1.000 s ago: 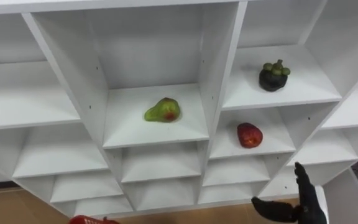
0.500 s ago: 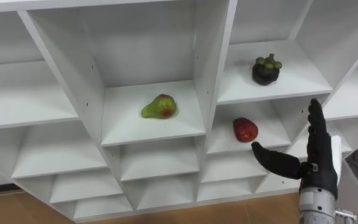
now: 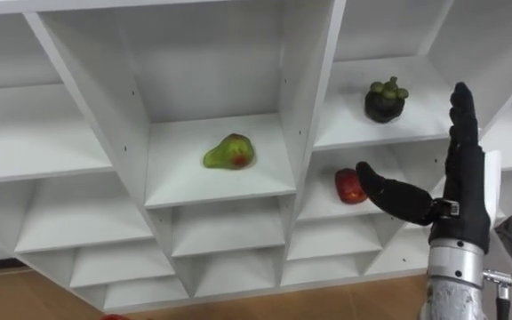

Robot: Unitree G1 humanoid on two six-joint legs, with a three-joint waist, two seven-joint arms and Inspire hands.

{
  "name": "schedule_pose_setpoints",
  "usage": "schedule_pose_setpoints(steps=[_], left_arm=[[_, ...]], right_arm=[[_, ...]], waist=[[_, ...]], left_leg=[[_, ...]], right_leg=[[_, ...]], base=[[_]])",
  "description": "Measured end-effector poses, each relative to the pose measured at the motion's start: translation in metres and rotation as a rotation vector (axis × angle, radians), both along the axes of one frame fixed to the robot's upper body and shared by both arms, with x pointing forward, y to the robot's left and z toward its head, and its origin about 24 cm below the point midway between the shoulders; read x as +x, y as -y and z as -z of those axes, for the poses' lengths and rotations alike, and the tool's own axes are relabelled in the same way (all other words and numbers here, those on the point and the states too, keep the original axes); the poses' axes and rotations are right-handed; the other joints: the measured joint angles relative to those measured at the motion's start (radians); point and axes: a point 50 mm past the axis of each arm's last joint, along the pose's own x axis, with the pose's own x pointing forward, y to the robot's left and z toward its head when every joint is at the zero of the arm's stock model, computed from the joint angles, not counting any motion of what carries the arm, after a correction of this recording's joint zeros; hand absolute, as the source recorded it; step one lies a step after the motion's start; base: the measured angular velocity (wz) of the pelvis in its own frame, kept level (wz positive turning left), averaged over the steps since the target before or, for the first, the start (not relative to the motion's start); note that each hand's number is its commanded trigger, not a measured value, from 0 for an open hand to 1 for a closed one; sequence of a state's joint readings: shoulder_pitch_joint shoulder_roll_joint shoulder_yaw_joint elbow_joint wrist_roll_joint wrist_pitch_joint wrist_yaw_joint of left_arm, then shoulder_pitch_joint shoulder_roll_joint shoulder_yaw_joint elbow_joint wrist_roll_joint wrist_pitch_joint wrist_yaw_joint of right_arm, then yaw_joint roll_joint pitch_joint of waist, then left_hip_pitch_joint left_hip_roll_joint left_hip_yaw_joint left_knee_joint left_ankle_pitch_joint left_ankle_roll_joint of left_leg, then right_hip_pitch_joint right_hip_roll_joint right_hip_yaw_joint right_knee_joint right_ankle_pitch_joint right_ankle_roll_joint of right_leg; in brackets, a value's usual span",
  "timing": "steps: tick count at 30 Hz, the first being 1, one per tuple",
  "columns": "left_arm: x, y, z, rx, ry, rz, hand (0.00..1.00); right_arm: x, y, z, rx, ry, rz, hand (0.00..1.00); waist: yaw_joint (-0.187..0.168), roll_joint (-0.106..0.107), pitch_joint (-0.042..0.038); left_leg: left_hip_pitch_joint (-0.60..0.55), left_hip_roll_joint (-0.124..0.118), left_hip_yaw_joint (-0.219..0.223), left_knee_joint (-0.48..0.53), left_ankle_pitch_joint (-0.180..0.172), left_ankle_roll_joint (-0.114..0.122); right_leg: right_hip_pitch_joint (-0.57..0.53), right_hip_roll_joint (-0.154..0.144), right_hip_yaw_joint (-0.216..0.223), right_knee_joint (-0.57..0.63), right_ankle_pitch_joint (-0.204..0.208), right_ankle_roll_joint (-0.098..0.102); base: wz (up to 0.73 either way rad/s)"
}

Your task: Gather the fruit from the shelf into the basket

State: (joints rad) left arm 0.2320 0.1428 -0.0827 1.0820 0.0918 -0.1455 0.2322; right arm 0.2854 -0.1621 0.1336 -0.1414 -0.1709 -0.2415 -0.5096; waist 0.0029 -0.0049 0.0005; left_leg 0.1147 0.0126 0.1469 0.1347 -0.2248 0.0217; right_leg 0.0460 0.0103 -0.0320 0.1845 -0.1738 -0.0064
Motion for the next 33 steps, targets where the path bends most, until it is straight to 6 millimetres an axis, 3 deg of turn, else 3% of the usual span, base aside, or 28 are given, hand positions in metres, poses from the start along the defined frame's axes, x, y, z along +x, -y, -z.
schedule_pose_setpoints(steps=[10, 18, 23, 33], left_arm=[[-0.004, -0.006, -0.001, 0.029, -0.030, 0.033, 1.00], [-0.001, -0.007, 0.000, 0.030, -0.040, 0.042, 1.00], [0.007, -0.007, -0.001, 0.030, -0.027, 0.052, 1.00], [0.010, -0.007, 0.000, -0.015, -0.050, 0.035, 1.00]], right_arm=[[0.012, -0.001, -0.010, -0.006, 0.047, -0.024, 0.00], [0.022, 0.000, -0.017, -0.003, 0.083, -0.022, 0.00], [0.033, 0.012, -0.014, 0.045, 0.069, 0.017, 0.00], [0.048, 0.033, -0.006, 0.103, 0.027, 0.092, 0.00]], waist=[[0.006, -0.007, 0.0027], [0.006, -0.024, 0.0026], [0.014, -0.036, 0.0071], [0.031, -0.028, 0.0103]], left_leg=[[-0.002, 0.001, -0.015, 0.001, 0.000, 0.000], [-0.001, 0.000, -0.021, 0.002, 0.000, 0.000], [0.000, -0.001, -0.021, 0.004, 0.001, 0.000], [-0.005, -0.003, -0.047, 0.015, 0.001, 0.000]], right_leg=[[0.005, -0.002, -0.028, 0.000, 0.000, 0.000], [0.009, -0.007, -0.053, -0.001, 0.000, 0.000], [0.011, -0.009, -0.054, -0.003, 0.000, 0.000], [0.024, -0.013, -0.086, -0.017, 0.001, -0.001]], base=[[0.05], [0.02], [0.00], [0.07]])
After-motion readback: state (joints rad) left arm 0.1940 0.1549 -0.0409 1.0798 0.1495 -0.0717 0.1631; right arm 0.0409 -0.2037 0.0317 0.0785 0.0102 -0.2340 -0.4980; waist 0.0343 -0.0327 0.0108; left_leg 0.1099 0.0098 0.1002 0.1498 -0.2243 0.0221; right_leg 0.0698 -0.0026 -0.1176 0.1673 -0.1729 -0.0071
